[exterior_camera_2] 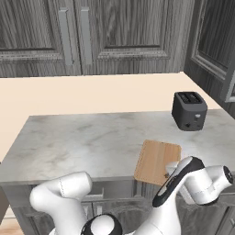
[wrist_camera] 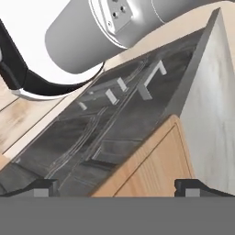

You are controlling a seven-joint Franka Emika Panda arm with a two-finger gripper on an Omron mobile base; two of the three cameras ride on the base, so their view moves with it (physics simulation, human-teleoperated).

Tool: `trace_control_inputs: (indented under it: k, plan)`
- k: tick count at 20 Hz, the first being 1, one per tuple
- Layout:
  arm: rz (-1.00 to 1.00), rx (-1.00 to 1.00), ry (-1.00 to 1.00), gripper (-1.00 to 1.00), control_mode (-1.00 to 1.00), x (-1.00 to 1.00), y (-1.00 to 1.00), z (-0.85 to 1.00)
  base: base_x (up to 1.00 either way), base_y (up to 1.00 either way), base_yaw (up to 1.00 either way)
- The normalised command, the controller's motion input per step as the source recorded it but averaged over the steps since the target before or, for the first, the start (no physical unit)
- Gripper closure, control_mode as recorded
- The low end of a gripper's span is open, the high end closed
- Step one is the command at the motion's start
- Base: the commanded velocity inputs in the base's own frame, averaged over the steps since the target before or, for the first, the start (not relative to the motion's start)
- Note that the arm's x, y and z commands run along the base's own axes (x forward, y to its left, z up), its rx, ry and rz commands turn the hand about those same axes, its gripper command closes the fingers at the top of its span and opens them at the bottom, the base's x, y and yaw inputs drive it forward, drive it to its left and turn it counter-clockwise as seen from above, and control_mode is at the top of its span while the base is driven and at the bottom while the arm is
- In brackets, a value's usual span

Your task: Move the cutting board and knife to the sink. Then move spray from the cabinet to the counter.

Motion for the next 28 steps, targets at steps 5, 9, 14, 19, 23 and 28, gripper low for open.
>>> trace_control_inputs:
  k: [5, 9, 14, 19, 23, 28]
  plan:
    - [0.0, 0.15, -0.02, -1.0, -1.0, 0.0, 0.0, -0.16, 0.0, 0.0, 0.0]
    - [0.0, 0.14, -0.11, -1.0, -1.0, 0.0, 0.0, -0.01, 0.0, 0.0, 0.0]
    - [-0.03, 0.05, -0.22, -1.0, -1.0, 0.0, 0.0, 0.0, 0.0, 0.0, 0.0]
    - [-0.01, 0.0, -0.26, -1.0, -1.0, 0.0, 0.0, -0.01, 0.0, 0.0, 0.0]
    - [0.0, 0.0, -0.14, -1.0, -1.0, 0.0, 0.06, -0.12, 0.0, 0.0, 0.0]
    - [0.0, 0.0, 0.0, -1.0, -1.0, 0.0, 0.05, -0.23, 0.0, 0.0, 0.0]
